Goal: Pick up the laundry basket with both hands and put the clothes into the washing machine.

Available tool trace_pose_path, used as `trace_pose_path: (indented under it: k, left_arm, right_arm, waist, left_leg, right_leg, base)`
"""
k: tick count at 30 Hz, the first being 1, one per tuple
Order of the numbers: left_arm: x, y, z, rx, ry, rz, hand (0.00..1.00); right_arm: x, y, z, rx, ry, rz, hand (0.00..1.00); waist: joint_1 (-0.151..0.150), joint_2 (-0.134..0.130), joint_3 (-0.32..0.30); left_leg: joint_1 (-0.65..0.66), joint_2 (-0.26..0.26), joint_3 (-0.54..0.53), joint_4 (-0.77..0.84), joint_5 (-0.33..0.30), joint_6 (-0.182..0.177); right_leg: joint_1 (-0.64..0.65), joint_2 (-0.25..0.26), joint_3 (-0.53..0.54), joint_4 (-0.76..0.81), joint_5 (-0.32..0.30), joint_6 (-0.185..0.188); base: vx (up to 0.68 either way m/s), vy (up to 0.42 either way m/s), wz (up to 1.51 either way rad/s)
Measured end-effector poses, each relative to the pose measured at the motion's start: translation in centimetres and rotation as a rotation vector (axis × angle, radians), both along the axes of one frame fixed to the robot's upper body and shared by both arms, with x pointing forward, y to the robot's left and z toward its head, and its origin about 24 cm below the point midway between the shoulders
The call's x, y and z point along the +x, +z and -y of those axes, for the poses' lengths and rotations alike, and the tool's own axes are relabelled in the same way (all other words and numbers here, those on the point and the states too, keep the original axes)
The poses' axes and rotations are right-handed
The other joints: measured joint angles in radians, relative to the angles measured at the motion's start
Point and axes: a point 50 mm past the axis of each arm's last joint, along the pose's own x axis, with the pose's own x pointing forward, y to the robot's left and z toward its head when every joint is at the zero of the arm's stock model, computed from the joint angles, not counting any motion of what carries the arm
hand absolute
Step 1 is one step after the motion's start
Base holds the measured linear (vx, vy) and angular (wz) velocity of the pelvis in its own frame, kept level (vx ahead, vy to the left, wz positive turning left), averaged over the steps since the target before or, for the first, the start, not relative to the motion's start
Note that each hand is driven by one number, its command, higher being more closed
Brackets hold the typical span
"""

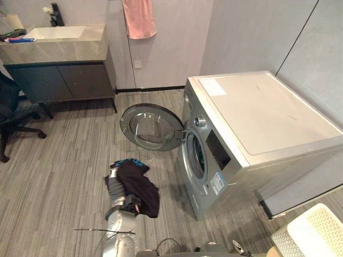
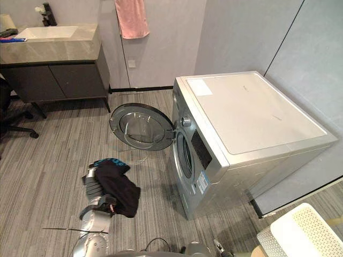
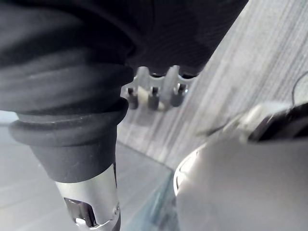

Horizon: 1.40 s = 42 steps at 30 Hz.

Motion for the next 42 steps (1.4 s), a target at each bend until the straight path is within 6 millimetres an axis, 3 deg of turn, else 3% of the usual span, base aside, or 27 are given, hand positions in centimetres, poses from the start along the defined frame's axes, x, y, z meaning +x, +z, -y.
trace_pose_path:
  k: [2, 3, 5, 7, 9, 10, 11, 12, 13, 15, 18, 20, 21, 23, 24, 25, 26, 27, 29, 31, 32, 34, 35, 37, 39, 41, 42]
  left_arm:
    - [0.6, 0.5, 1.2, -0.011, -0.057, 0.032, 1.0]
    - [0.8, 0.6, 1.6, -0.015, -0.083, 0.04, 1.0]
    - [0.9, 0.7, 2.2, -0.022, -0.114, 0.053, 1.0]
    - [0.9, 0.8, 2.3, -0.033, -0.121, 0.061, 1.0]
    - [0.9, 0.9, 2.3, -0.043, -0.124, 0.068, 1.0]
    - [0.9, 1.0, 2.4, -0.057, -0.123, 0.073, 1.0]
    - [0.9, 0.9, 2.3, -0.059, -0.121, 0.069, 1.0]
    - [0.8, 0.8, 2.2, -0.058, -0.116, 0.066, 1.0]
    - [0.6, 1.1, 1.8, -0.056, -0.095, 0.073, 1.0]
    - [0.6, 1.4, 1.2, -0.05, -0.069, 0.086, 1.0]
    - [0.0, 1.2, 0.2, -0.05, -0.023, 0.076, 1.0]
    - [-0.2, 1.1, -0.1, -0.057, -0.005, 0.066, 1.0]
    - [-0.2, 1.0, -0.1, -0.059, -0.002, 0.059, 1.0]
    - [-0.4, 0.7, -0.1, -0.06, 0.003, 0.044, 1.0]
    - [-0.9, 0.4, -1.3, -0.042, 0.045, 0.023, 1.0]
    - [-0.9, 0.2, -1.5, -0.041, 0.053, 0.015, 1.0]
    - [-0.8, 0.1, -1.2, -0.042, 0.039, 0.013, 1.0]
    - [-0.7, 0.2, -0.8, -0.039, 0.016, 0.016, 1.0]
    - [-0.7, 0.3, -0.8, -0.028, -0.001, 0.018, 1.0]
    - [-0.5, 0.5, -0.9, -0.008, -0.01, 0.027, 1.0]
    - [-0.4, 0.5, -0.9, -0.003, -0.012, 0.031, 1.0]
    - [-0.1, 0.8, -0.9, 0.006, -0.014, 0.041, 1.0]
    - [-0.1, 0.8, -0.9, 0.011, -0.014, 0.042, 1.0]
    - [-0.1, 0.9, -0.8, 0.014, -0.015, 0.043, 1.0]
    - [0.2, 1.1, -0.5, 0.02, -0.029, 0.055, 1.0]
    - [0.5, 1.3, 0.0, 0.012, -0.041, 0.066, 1.0]
    - [0.8, 1.5, 0.4, -0.003, -0.044, 0.079, 1.0]
  right_arm:
    - [-0.3, 0.0, 0.0, -0.004, 0.016, -0.011, 0.0]
    - [-1.2, -0.1, 0.0, -0.005, 0.002, -0.027, 0.0]
    - [-1.4, 0.0, 0.7, -0.026, 0.004, -0.034, 0.0]
    - [-1.2, 0.1, 0.8, -0.032, 0.005, -0.025, 0.0]
    - [-0.9, 0.2, 1.0, -0.041, 0.009, -0.017, 0.0]
    - [-0.5, 0.2, 1.2, -0.048, 0.021, -0.009, 0.0]
    - [0.0, 0.3, 1.4, -0.058, 0.048, 0.0, 0.0]
    - [0.6, 0.4, 1.4, -0.062, 0.066, 0.014, 0.0]
    - [1.9, 0.8, 1.2, -0.076, 0.115, 0.051, 0.0]
    - [2.7, 1.0, 0.9, -0.079, 0.138, 0.074, 0.0]
    - [4.0, 1.3, 0.2, -0.088, 0.179, 0.1, 0.0]
    - [4.2, 1.3, 0.5, -0.099, 0.172, 0.1, 0.0]
    - [3.8, 1.3, 1.1, -0.11, 0.151, 0.087, 0.0]
    - [2.8, 1.3, 2.2, -0.133, 0.109, 0.06, 0.0]
    - [2.0, 0.7, 1.4, -0.096, 0.056, 0.021, 0.0]
    - [1.4, 0.6, 0.7, -0.075, 0.046, 0.009, 0.0]
    - [0.6, 0.1, 0.0, -0.038, 0.059, -0.025, 0.0]
    - [0.3, 0.1, 0.0, -0.033, 0.045, -0.03, 0.0]
    - [1.0, 0.2, 0.1, -0.035, 0.042, -0.005, 0.0]
    - [1.9, 0.3, 0.0, -0.035, 0.066, 0.017, 0.0]
    - [1.9, 0.3, 0.0, -0.034, 0.07, 0.016, 0.0]
    - [1.9, 0.3, 0.1, -0.043, 0.085, 0.012, 0.0]
    - [1.5, 0.3, 0.1, -0.048, 0.089, 0.002, 0.0]
    - [1.3, 0.4, 0.2, -0.053, 0.098, 0.003, 0.0]
    - [1.1, 0.4, 0.3, -0.059, 0.102, 0.004, 0.0]
    - [0.9, 0.4, 0.4, -0.055, 0.103, 0.011, 0.0]
    - [1.3, 0.6, 0.5, -0.062, 0.102, 0.025, 0.0]
  waist:
    - [-0.027, -0.012, -0.013]
    - [-0.029, 0.005, -0.016]
    - [-0.023, 0.036, -0.039]
    - [-0.021, 0.048, -0.039]
    - [-0.017, 0.064, -0.028]
    - [-0.003, 0.069, -0.019]
    - [0.013, 0.073, -0.012]
    - [0.017, 0.076, -0.012]
    - [0.034, 0.071, -0.012]
    - [0.038, 0.063, -0.008]
    - [0.04, 0.035, -0.016]
    - [0.038, 0.034, -0.018]
    - [0.031, 0.04, -0.025]
    - [0.035, 0.067, -0.05]
    - [0.031, 0.013, -0.077]
    - [0.025, -0.01, -0.091]
    - [0.01, -0.042, -0.11]
    - [0.01, -0.044, -0.111]
    - [0.013, -0.042, -0.112]
    - [0.019, -0.013, -0.099]
    - [0.02, -0.005, -0.096]
    - [0.012, 0.013, -0.092]
    - [0.01, 0.014, -0.091]
    - [0.011, 0.015, -0.089]
    - [0.003, 0.015, -0.088]
    - [0.009, 0.016, -0.086]
    - [0.004, 0.022, -0.071]
  left_leg:
    - [-0.015, -0.001, -0.036, 0.053, -0.037, -0.015]
    - [-0.019, 0.02, -0.053, 0.115, -0.067, -0.04]
    - [-0.016, 0.07, -0.049, 0.179, -0.104, -0.082]
    - [-0.026, 0.109, -0.043, 0.293, -0.121, -0.114]
    - [-0.116, 0.155, -0.067, 0.578, -0.094, -0.163]
    - [-0.188, 0.171, -0.097, 0.778, -0.052, -0.223]
    - [-0.239, 0.182, -0.12, 0.925, -0.049, -0.228]
    - [-0.256, 0.19, -0.123, 0.964, -0.051, -0.225]
    - [-0.287, 0.228, -0.114, 0.969, -0.066, -0.198]
    - [-0.295, 0.268, -0.116, 0.897, -0.078, -0.178]
    - [-0.246, 0.338, -0.203, 0.462, -0.084, -0.166]
    - [-0.197, 0.347, -0.287, 0.206, -0.069, -0.171]
    - [-0.182, 0.341, -0.333, 0.135, -0.036, -0.2]
    - [-0.161, 0.33, -0.303, 0.105, 0.022, -0.268]
    - [-0.175, 0.249, -0.264, 0.177, 0.06, -0.312]
    - [-0.182, 0.22, -0.257, 0.194, 0.048, -0.296]
    - [-0.203, 0.183, -0.251, 0.224, 0.033, -0.269]
    - [-0.199, 0.171, -0.224, 0.241, 0.016, -0.244]
    - [-0.172, 0.158, -0.161, 0.239, 0.002, -0.22]
    - [-0.1, 0.153, -0.046, 0.204, -0.024, -0.175]
    - [-0.084, 0.152, -0.026, 0.195, -0.028, -0.169]
    - [-0.024, 0.155, 0.051, 0.16, -0.04, -0.148]
    - [0.01, 0.156, 0.092, 0.141, -0.047, -0.14]
    - [0.058, 0.158, 0.15, 0.117, -0.071, -0.142]
    - [0.075, 0.167, 0.212, 0.104, -0.075, -0.149]
    - [0.076, 0.177, 0.245, 0.083, -0.069, -0.16]
    - [0.101, 0.18, 0.259, 0.026, -0.041, -0.179]
  right_leg:
    - [0.016, 0.036, 0.08, -0.122, 0.067, -0.055]
    - [0.048, 0.053, 0.054, -0.141, 0.087, -0.099]
    - [0.099, 0.102, 0.053, -0.187, 0.088, -0.103]
    - [0.16, 0.135, 0.06, -0.227, 0.088, -0.103]
    - [0.218, 0.163, 0.062, -0.246, 0.083, -0.111]
    - [0.248, 0.171, 0.079, -0.244, 0.063, -0.136]
    - [0.273, 0.173, 0.103, -0.242, 0.05, -0.142]
    - [0.285, 0.171, 0.12, -0.243, 0.048, -0.143]
    - [0.301, 0.153, 0.167, -0.248, 0.04, -0.131]
    - [0.301, 0.14, 0.194, -0.246, 0.034, -0.12]
    - [0.287, 0.085, 0.272, -0.223, -0.001, -0.065]
    - [0.268, 0.05, 0.309, -0.196, -0.028, -0.018]
    - [0.267, 0.024, 0.318, -0.191, -0.045, 0.021]
    - [0.27, -0.006, 0.344, -0.195, -0.059, 0.077]
    - [0.28, -0.095, 0.373, -0.195, -0.057, 0.129]
    - [0.283, -0.124, 0.371, -0.209, -0.031, 0.135]
    - [0.285, -0.161, 0.37, -0.236, 0.042, 0.138]
    - [0.282, -0.176, 0.396, -0.25, 0.128, 0.147]
    - [0.248, -0.2, 0.424, -0.227, 0.216, 0.133]
    - [0.15, -0.227, 0.416, -0.102, 0.316, 0.013]
    - [0.122, -0.237, 0.392, -0.066, 0.338, -0.015]
    - [0.037, -0.248, 0.276, 0.103, 0.294, -0.033]
    - [0.014, -0.248, 0.166, 0.179, 0.238, -0.028]
    - [0.002, -0.23, 0.066, 0.24, 0.164, -0.01]
    - [0.006, -0.208, -0.035, 0.192, 0.075, 0.024]
    - [0.033, -0.192, -0.1, 0.09, 0.041, 0.043]
    - [0.04, -0.179, -0.15, 0.058, 0.046, 0.031]
  base:
    - [0.21, -0.156, 0.5]
    - [0.3, -0.175, 0.33]
    - [0.39, -0.178, -0.1]
    - [0.29, -0.096, -0.1]
    - [0.19, -0.015, -0.12]
    - [0.18, 0.046, -0.45]
    - [0.18, 0.066, -0.54]
    - [0.19, 0.177, -0.82]
    - [0.15, 0.179, -0.71]
    - [0.11, 0.187, -0.58]
    - [0.15, 0.272, -0.56]
    - [0.22, 0.454, -0.46]
    - [0.24, 0.504, -0.32]
    - [0.3, 0.633, -0.39]
    - [0.4, 0.779, -0.37]
    - [0.39, 0.681, -0.01]
    - [0.28, 0.468, 0.14]
    - [0.24, 0.463, -0.03]
    - [0.13, 0.473, -0.65]
    - [0.04, 0.442, -1.15]
    - [-0.02, 0.274, -0.98]
    - [-0.04, 0.198, -0.94]
    - [-0.07, 0.155, -0.98]
    - [-0.05, 0.03, -1.04]
    - [0.0, -0.073, -1.02]
    - [0.06, -0.127, -0.85]
    - [0.09, -0.133, -0.71]
